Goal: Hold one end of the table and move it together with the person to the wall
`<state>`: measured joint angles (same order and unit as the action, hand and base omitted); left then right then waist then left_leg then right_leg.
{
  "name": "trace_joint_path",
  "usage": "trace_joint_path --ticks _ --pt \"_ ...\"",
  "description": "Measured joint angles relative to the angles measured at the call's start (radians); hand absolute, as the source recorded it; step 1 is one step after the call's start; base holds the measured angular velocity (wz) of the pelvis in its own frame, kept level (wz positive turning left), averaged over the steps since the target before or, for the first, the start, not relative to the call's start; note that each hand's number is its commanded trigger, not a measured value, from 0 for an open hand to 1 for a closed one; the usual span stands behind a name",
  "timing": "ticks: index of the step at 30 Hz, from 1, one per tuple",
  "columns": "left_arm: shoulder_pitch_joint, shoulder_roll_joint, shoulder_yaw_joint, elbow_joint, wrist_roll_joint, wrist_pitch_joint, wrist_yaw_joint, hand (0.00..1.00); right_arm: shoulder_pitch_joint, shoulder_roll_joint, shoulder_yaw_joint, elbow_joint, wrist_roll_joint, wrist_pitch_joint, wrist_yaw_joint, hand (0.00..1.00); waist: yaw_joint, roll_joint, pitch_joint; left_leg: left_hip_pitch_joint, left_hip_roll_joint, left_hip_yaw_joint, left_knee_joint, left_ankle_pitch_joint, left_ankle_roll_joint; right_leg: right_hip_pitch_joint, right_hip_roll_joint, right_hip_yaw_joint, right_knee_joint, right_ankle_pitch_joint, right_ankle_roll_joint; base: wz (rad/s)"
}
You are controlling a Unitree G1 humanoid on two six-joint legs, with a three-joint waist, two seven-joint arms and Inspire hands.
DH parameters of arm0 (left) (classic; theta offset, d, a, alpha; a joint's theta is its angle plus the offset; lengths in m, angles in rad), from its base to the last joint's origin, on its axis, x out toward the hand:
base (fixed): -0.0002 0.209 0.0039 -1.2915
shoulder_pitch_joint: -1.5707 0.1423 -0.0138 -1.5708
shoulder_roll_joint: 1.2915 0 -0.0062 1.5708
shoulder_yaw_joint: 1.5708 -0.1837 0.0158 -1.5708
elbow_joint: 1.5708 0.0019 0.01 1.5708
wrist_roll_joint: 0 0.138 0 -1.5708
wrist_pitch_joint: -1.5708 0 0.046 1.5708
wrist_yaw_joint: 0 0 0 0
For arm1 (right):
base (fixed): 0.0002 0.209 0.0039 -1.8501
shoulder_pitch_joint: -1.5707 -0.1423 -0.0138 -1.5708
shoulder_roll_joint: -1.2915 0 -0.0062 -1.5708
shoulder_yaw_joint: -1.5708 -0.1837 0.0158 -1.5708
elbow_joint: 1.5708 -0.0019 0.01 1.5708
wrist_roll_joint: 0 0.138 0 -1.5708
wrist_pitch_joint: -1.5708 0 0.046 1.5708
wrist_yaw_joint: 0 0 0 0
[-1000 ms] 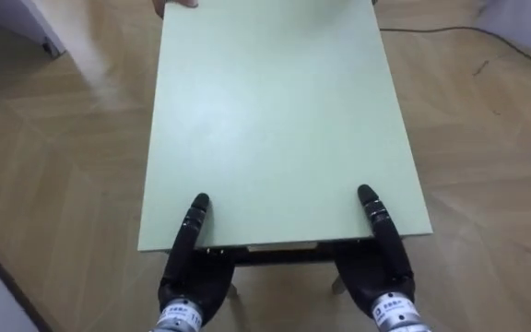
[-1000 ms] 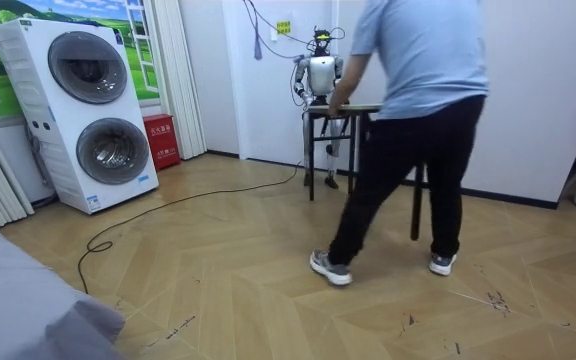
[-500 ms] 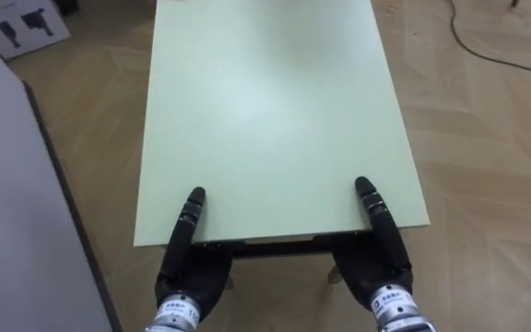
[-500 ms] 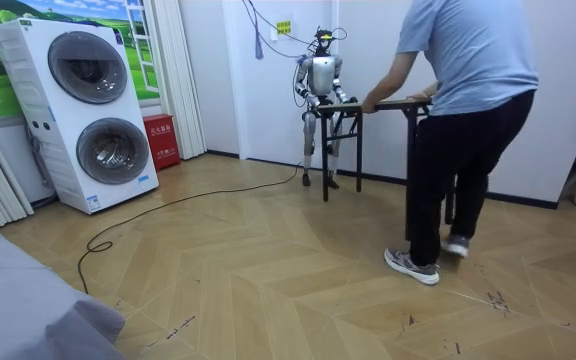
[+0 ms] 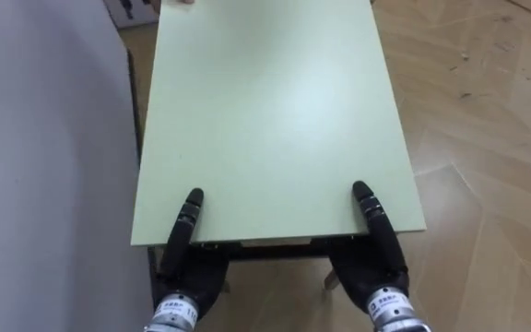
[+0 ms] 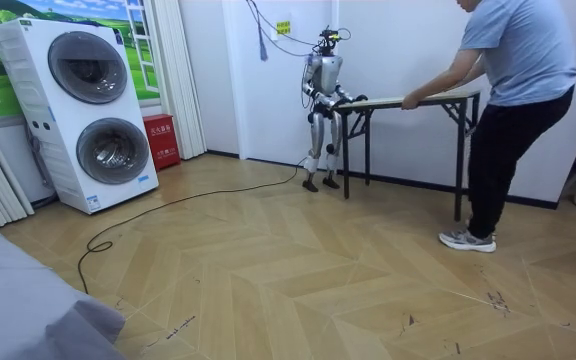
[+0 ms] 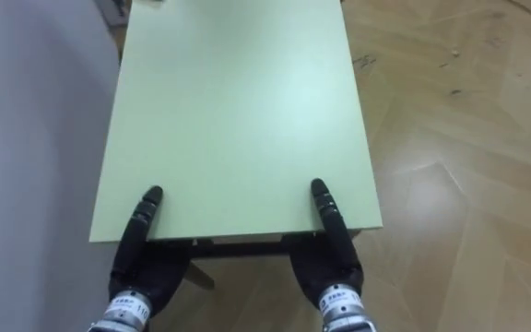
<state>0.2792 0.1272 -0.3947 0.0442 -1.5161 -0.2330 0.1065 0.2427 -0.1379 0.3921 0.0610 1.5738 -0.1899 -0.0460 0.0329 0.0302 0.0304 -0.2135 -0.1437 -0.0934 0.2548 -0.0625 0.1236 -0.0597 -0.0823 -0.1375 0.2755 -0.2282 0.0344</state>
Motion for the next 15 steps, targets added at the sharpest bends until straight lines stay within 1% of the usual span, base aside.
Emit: trace_joint_path --ticks 1,2,3,5,7,9,10,11,13,14,15 --pt "0.000 0.008 0.002 -0.004 0.000 0.002 0.000 1.00 0.001 0.006 0.001 0.000 0.003 0.002 -0.001 1.00 -0.001 -0.003 -0.0002 0.000 0.000 0.000 -0.004 0.000 0.000 0.012 0.003 0.000 -0.018 0.003 0.000 0.34" --pt "0.000 0.009 0.003 -0.006 0.000 0.002 0.000 1.00 0.000 0.011 0.002 0.000 0.005 0.006 -0.004 1.00 -0.001 -0.009 -0.0002 0.001 -0.001 0.000 -0.006 0.000 0.000 0.020 0.004 0.000 -0.028 0.004 0.000 0.34" --pt "0.000 0.010 0.003 -0.006 0.000 0.002 0.000 1.00 0.000 0.011 0.003 0.000 0.005 0.006 -0.006 1.00 0.000 -0.012 -0.0010 0.001 -0.002 -0.001 -0.006 0.000 0.000 0.025 0.005 0.000 -0.034 0.004 -0.001 0.32" --pt "-0.001 0.009 0.002 -0.005 0.000 0.003 0.000 1.00 -0.003 0.010 0.007 0.000 0.005 0.002 -0.007 1.00 -0.004 -0.021 0.0010 0.001 -0.003 -0.002 -0.006 -0.001 0.001 0.041 0.010 -0.002 -0.044 0.005 -0.001 0.40" --pt "-0.001 0.008 0.002 -0.005 0.000 0.004 0.000 1.00 -0.002 0.009 0.007 0.001 0.006 0.001 -0.007 1.00 -0.009 -0.025 0.0020 -0.003 -0.003 -0.002 -0.002 -0.001 0.001 0.050 0.014 -0.006 -0.051 0.006 -0.003 0.48" --pt "-0.001 0.002 0.006 -0.005 0.000 0.008 0.000 1.00 -0.003 0.009 0.005 0.000 0.002 -0.002 -0.007 1.00 -0.017 -0.026 0.0021 -0.005 -0.005 -0.005 -0.002 -0.001 0.001 0.061 0.016 -0.040 -0.058 0.007 -0.005 0.54" --pt "-0.002 -0.003 0.009 -0.005 0.000 0.009 0.000 1.00 -0.003 0.010 0.005 0.001 0.002 -0.002 -0.007 1.00 -0.027 -0.026 0.0021 -0.005 -0.005 0.001 -0.001 -0.001 0.001 0.072 0.015 -0.071 -0.060 0.007 -0.005 0.69" --pt "-0.003 -0.002 0.011 -0.005 0.000 0.010 0.000 1.00 -0.003 0.010 0.005 0.001 0.002 -0.003 -0.007 1.00 -0.036 -0.025 0.0021 -0.005 -0.005 0.012 0.000 -0.001 0.001 0.088 0.016 -0.082 -0.069 0.006 -0.006 0.71" --pt "-0.004 -0.002 0.009 -0.005 0.000 0.011 0.000 1.00 -0.003 0.012 0.005 0.001 0.002 -0.003 -0.007 1.00 -0.047 -0.025 0.0021 -0.006 -0.007 0.012 0.000 -0.003 0.005 0.096 0.017 -0.085 -0.070 0.002 -0.006 0.56" --pt "-0.004 -0.002 0.008 -0.005 0.000 0.011 0.000 1.00 -0.003 0.013 0.005 0.001 0.002 -0.002 -0.007 1.00 -0.047 -0.025 0.0022 -0.006 -0.010 0.001 0.002 -0.005 0.007 0.095 0.017 -0.086 -0.070 0.000 -0.005 0.38" --pt "-0.003 -0.001 0.008 -0.005 0.000 0.011 0.000 1.00 -0.003 0.013 0.005 0.001 0.002 -0.002 -0.007 1.00 -0.045 -0.024 0.0021 -0.007 -0.010 -0.002 0.002 -0.006 0.008 0.096 0.018 -0.086 -0.070 0.000 -0.005 0.26"
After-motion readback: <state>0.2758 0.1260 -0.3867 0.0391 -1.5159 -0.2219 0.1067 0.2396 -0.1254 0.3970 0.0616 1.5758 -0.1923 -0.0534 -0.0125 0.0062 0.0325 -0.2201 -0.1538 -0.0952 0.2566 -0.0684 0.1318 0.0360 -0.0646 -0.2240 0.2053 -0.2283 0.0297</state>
